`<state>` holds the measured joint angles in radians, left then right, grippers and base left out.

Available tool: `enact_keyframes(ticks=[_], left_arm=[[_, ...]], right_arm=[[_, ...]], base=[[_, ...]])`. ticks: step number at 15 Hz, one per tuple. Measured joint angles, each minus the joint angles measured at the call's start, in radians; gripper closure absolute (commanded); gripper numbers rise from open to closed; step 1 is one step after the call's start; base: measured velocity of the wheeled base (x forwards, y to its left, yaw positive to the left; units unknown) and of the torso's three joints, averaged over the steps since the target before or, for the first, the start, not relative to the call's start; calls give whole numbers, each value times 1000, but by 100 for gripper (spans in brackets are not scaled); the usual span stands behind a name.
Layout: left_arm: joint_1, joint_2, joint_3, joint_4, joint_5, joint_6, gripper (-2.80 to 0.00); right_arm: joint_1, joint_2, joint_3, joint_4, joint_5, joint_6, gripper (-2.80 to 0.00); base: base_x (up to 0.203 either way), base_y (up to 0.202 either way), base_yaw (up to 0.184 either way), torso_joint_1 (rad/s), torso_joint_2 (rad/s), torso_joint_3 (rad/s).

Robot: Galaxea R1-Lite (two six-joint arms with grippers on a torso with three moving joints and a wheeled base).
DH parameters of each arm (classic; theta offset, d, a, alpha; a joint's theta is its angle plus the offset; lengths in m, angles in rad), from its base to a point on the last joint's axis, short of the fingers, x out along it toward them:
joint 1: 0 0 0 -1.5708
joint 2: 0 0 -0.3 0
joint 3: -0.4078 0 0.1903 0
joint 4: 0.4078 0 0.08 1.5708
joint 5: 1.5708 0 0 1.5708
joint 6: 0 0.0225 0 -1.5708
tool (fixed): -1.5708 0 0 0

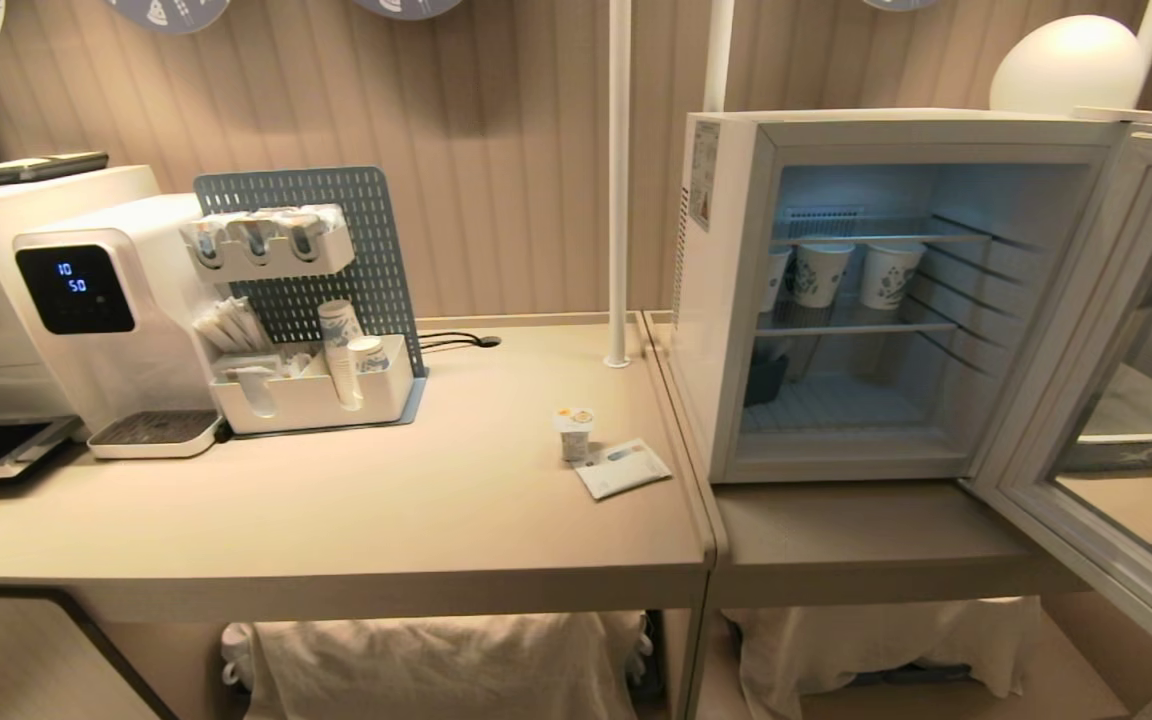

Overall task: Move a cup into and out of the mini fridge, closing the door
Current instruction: Close the freezer door

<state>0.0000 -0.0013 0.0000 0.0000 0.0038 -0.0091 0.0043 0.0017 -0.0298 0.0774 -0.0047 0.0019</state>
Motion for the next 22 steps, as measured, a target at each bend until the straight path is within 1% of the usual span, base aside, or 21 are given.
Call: enact_keyframes(ticks=[22], left_arm=[[0,0,0,0,0,-1,0]], right_arm=[[0,0,-1,0,0,0,0]], base=[[0,-196,0,3,3,2]])
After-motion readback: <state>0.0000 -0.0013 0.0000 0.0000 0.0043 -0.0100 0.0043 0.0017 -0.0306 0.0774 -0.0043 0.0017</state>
